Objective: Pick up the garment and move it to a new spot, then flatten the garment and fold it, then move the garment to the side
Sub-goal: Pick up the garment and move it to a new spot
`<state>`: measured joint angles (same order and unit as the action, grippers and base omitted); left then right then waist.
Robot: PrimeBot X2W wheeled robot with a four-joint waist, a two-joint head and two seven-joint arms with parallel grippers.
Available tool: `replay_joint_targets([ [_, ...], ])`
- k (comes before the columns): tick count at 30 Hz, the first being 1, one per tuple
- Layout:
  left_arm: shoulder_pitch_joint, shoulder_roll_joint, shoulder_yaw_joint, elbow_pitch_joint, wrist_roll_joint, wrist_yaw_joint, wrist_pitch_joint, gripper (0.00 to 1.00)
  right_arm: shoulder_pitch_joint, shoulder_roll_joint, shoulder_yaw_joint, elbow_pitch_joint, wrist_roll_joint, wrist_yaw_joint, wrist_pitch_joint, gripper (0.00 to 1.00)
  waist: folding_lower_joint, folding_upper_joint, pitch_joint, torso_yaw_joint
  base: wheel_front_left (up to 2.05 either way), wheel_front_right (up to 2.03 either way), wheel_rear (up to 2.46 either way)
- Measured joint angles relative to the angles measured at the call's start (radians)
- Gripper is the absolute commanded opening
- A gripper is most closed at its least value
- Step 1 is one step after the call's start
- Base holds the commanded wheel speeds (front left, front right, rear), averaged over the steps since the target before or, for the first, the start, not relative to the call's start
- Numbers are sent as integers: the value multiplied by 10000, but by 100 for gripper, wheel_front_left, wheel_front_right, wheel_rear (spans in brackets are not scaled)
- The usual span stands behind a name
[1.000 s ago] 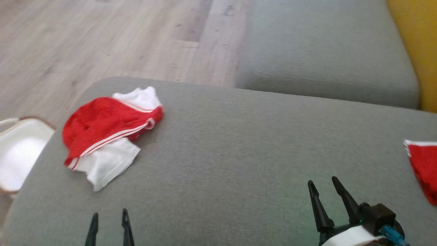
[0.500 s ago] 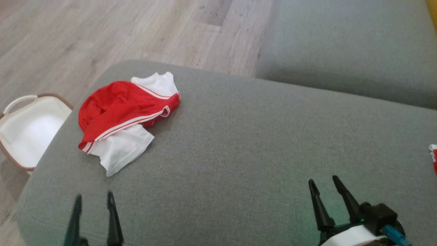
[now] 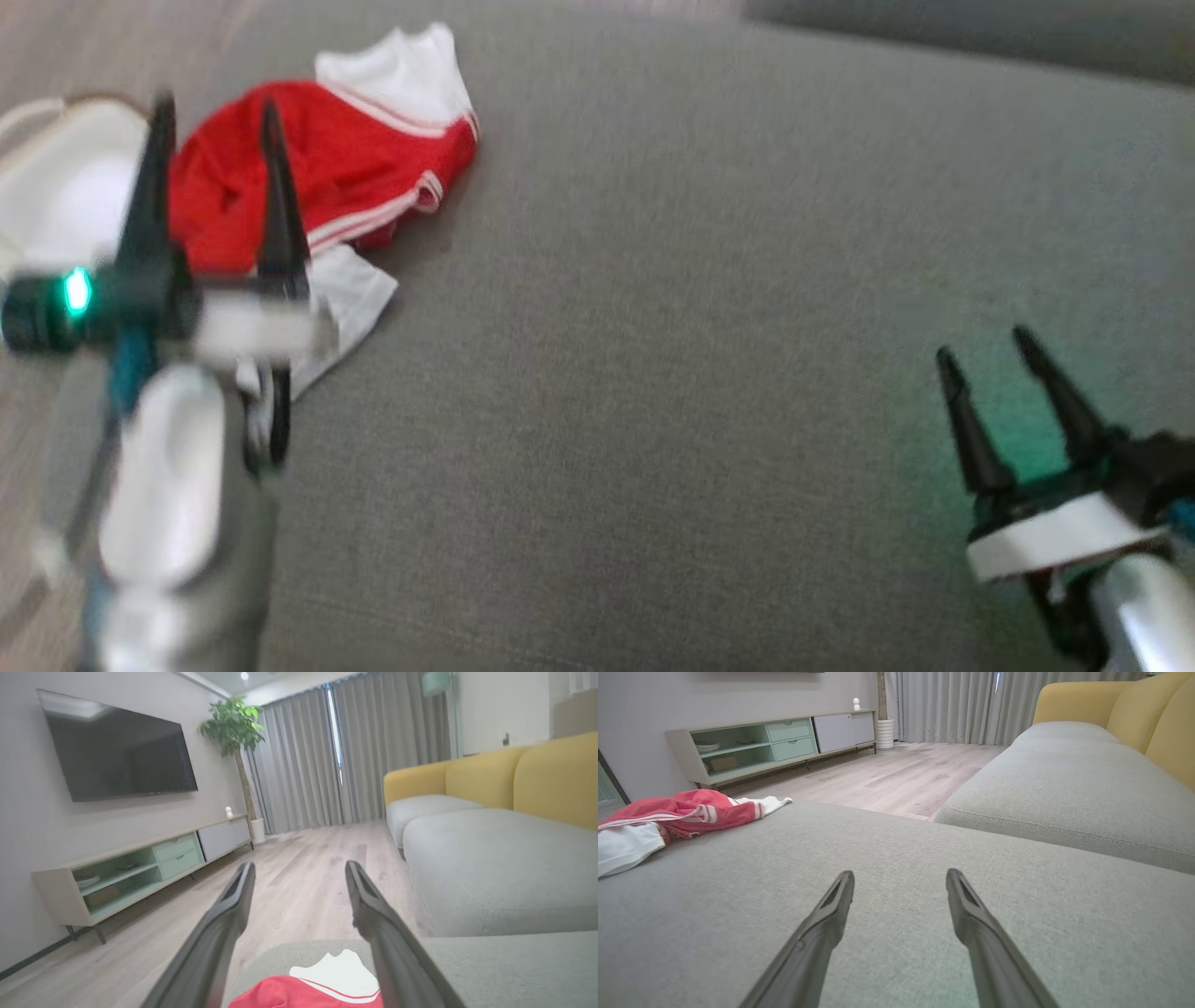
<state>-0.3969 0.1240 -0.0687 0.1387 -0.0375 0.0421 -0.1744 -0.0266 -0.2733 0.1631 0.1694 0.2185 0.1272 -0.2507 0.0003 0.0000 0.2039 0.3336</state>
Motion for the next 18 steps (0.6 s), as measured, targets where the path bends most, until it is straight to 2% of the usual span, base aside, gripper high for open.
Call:
replay_joint_targets([
  [5, -2788, -21, 186, 2537, -587, -84, 2144, 100, -539, -734, -58, -420, 0, 0, 0, 100, 1, 0, 1219, -20, 0, 0, 0],
  [9, -4001, 56, 405, 4730, -1045, -395, 3609, 100, -704, -1302, -132, -723, 0, 0, 0, 100, 1, 0, 2029, -112, 0, 0, 0],
  [13, -4876, 48, 646, 6566, -1425, -500, 4466, 100, -715, -1801, -410, -989, 2, 0, 0, 100, 1, -1, 2689, -206, 0, 0, 0],
  [17, -5432, 38, 711, 7917, -1634, -525, 4905, 100, -768, -2023, -476, -1298, 12, 0, -19, 100, -1, -1, 3118, -297, 0, 0, 0],
  [18, -5487, 27, 819, 8119, -1787, -581, 4884, 82, -823, -2040, -479, -1321, 15, 0, -33, 100, -1, 0, 3163, -336, 0, 0, 0],
])
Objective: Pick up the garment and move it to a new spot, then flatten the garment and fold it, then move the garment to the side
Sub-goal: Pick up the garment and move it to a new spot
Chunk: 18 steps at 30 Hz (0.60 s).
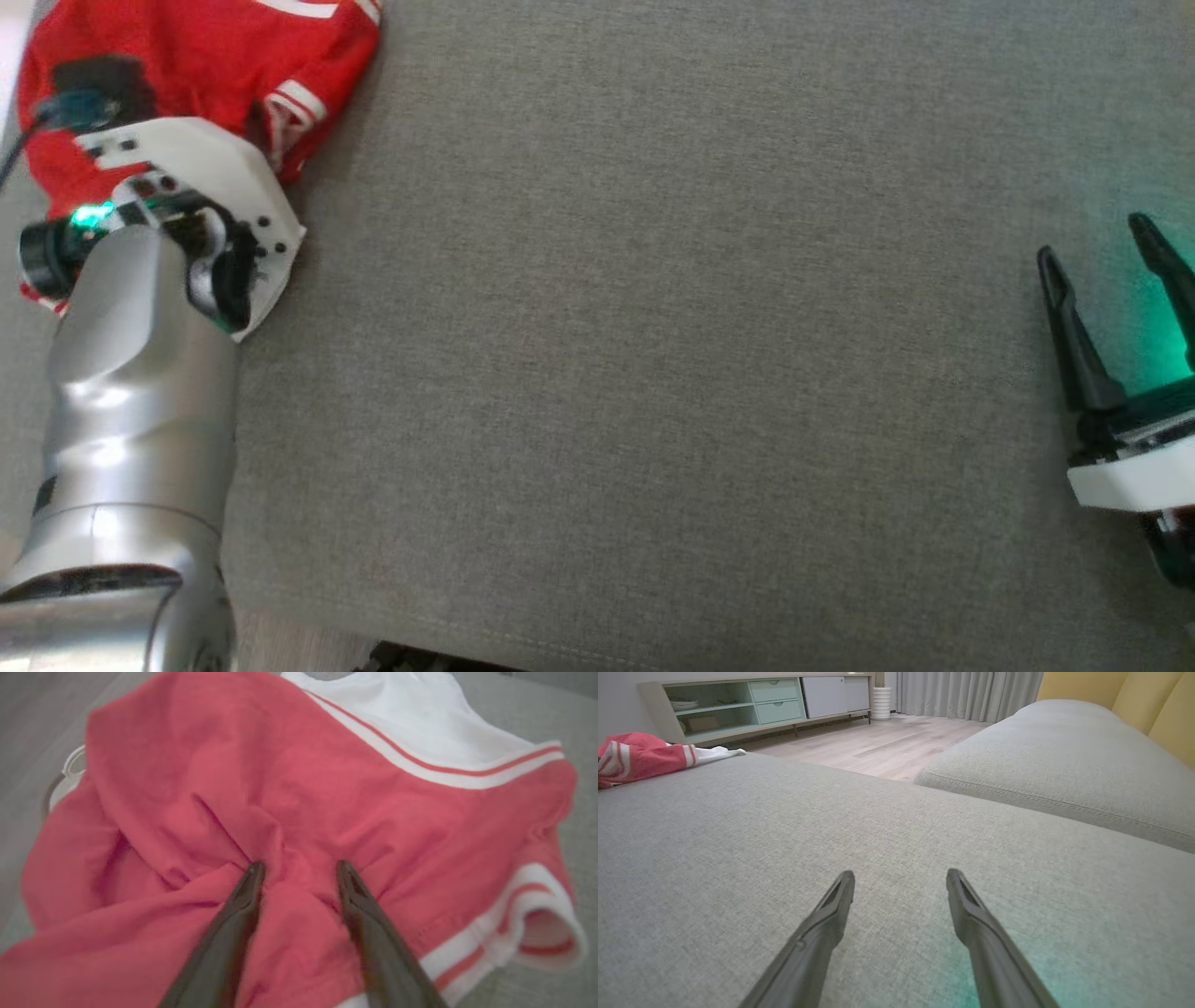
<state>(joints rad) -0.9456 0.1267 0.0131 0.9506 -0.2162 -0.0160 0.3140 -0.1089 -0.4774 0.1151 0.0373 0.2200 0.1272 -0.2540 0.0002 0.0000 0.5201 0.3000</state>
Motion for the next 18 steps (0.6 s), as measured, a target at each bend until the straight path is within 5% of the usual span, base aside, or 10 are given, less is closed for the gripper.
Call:
replay_joint_targets([
  [1, -57, -13, 247, 194, -244, -19, -119, 30, -61, 0, -2, -17, 0, 0, -17, 100, 0, 0, 20, -49, 0, 0, 0],
  [2, -119, 6, 360, 372, -414, -46, -244, 0, -101, 6, -4, -25, 0, 0, -17, 100, -2, 0, 22, -96, 0, 0, 0],
  [9, -149, 313, 529, 1014, -683, -562, -1793, 0, -233, 362, 25, 198, 2, 0, -17, 100, -2, 0, -295, -340, 0, 0, 0],
  [18, -159, 1315, -221, 619, -186, -999, -3195, 0, -240, 1603, 525, 775, 2, 0, -15, 100, -4, 0, -1590, -1028, 0, 0, 0],
])
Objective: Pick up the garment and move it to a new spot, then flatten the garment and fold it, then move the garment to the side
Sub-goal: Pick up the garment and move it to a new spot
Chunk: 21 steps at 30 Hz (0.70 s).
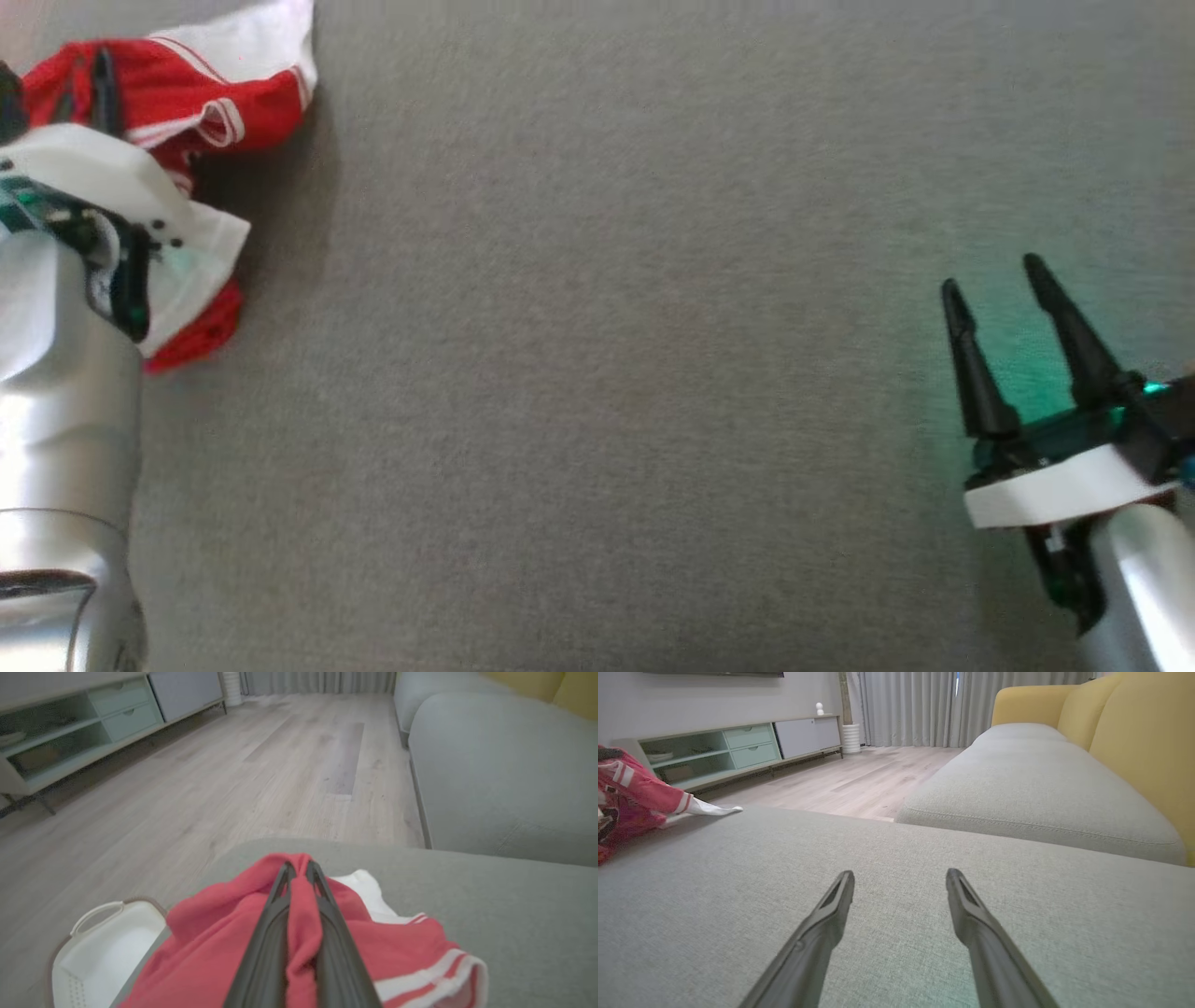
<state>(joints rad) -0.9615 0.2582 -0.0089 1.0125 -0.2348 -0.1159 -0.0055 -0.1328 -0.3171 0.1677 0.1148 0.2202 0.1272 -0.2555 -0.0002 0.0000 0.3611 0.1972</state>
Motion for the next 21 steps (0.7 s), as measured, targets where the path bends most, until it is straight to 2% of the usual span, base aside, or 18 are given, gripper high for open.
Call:
replay_joint_targets([
  [7, -53, 249, -1034, -1394, -61, -88, -17, 0, 67, 838, 184, 366, 15, 0, 0, 100, -1, 0, -1249, -925, 0, 0, 0],
  [10, -19, 418, -1820, -2717, -654, -132, 316, 0, 369, 1195, 251, 487, 13, 0, 0, 100, -1, 0, -1878, -1614, 0, 0, 0],
  [11, -19, 418, -1820, -2717, -654, -132, 316, 0, 369, 1195, 251, 487, 13, 0, 0, 100, -1, 0, -1878, -1614, 0, 0, 0],
  [17, 198, 759, -2661, -4729, -1394, -165, 1024, 0, 671, 1580, 274, 537, 13, 0, 0, 100, 0, 0, -2611, -2738, 0, 0, 0],
  [21, 295, 757, -3254, -5837, -1707, -165, 1601, 0, 664, 1793, 211, 460, 13, 0, 0, 100, 0, 1, -2874, -3457, 0, 0, 0],
])
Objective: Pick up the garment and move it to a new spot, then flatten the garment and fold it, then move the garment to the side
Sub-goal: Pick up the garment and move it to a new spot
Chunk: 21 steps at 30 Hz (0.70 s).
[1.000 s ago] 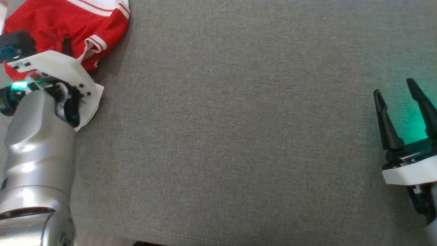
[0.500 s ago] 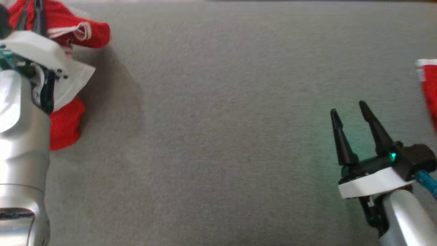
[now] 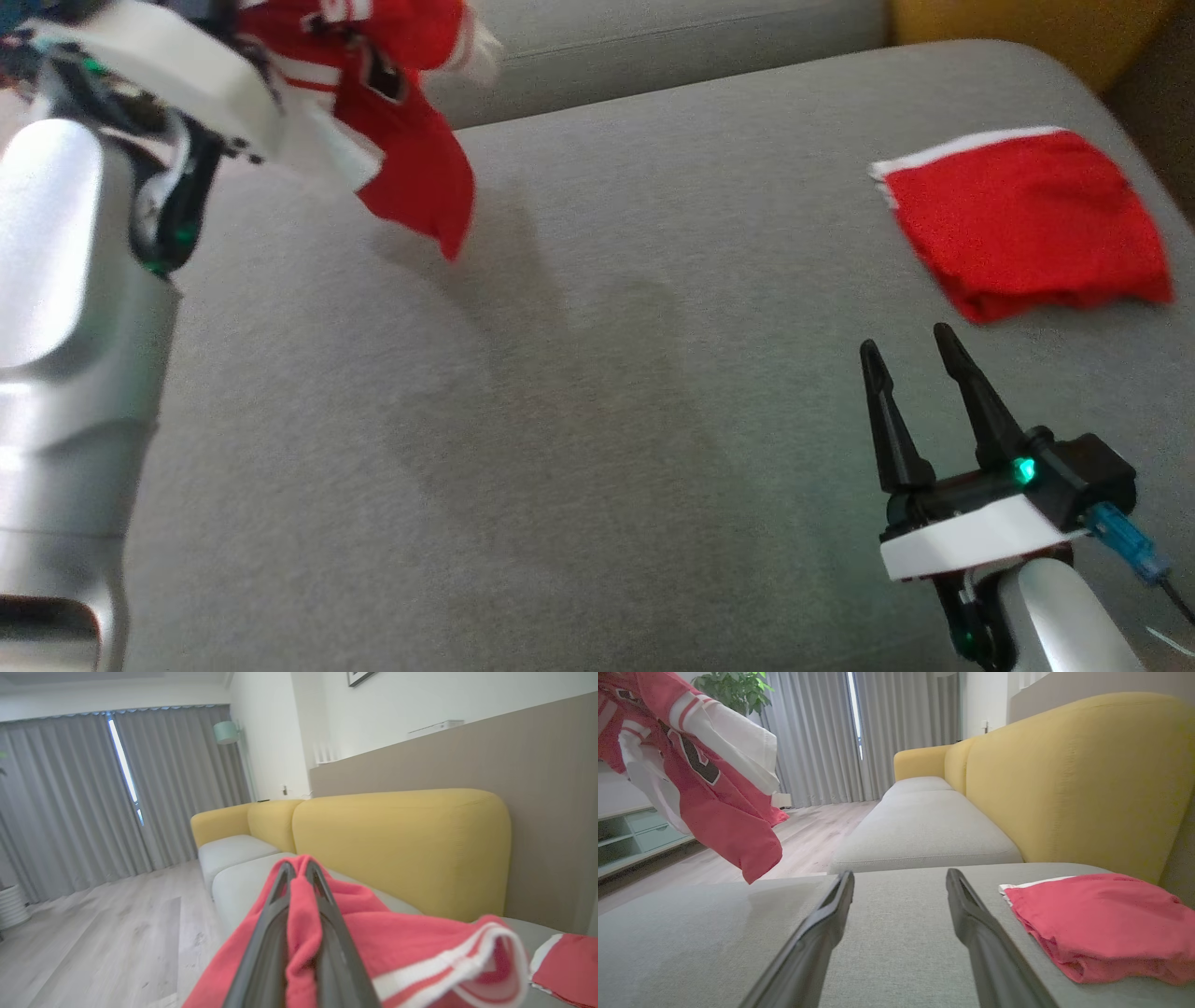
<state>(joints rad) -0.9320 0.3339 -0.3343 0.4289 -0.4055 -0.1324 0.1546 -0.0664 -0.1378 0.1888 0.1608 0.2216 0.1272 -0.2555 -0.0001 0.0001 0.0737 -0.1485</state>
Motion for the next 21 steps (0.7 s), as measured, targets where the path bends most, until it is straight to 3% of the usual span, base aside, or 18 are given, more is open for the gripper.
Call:
replay_joint_targets([
  [5, 198, -339, -566, -571, -261, 0, 378, 0, 0, 69, 33, -82, 0, 0, 0, 100, 0, 0, -71, -657, 0, 0, 0],
  [10, 1570, -780, -1066, -180, -274, 107, 295, 0, -24, 199, 148, -174, 0, 0, 0, 100, 1, 0, 134, -1028, 0, 0, 0],
  [17, 3568, -1198, -1375, 1269, -190, 629, -1296, 0, -104, 295, 267, -188, 0, 0, 0, 100, 3, 0, 783, -1281, 0, 0, 0],
  [18, 3746, -1279, -1467, 1465, -94, 729, -1607, 31, -122, 293, 249, -188, 0, 0, 0, 100, 3, 0, 851, -1293, 0, 0, 0],
  [19, 3900, -1377, -1526, 1632, 19, 851, -1952, 100, -144, 293, 219, -188, 0, 0, 0, 100, 4, 0, 902, -1285, 0, 0, 0],
  [21, 4139, -1684, -1544, 1875, 109, 1120, -2709, 100, -169, 293, 102, -184, 0, 0, 0, 100, 4, 0, 917, -1196, 0, 0, 0],
])
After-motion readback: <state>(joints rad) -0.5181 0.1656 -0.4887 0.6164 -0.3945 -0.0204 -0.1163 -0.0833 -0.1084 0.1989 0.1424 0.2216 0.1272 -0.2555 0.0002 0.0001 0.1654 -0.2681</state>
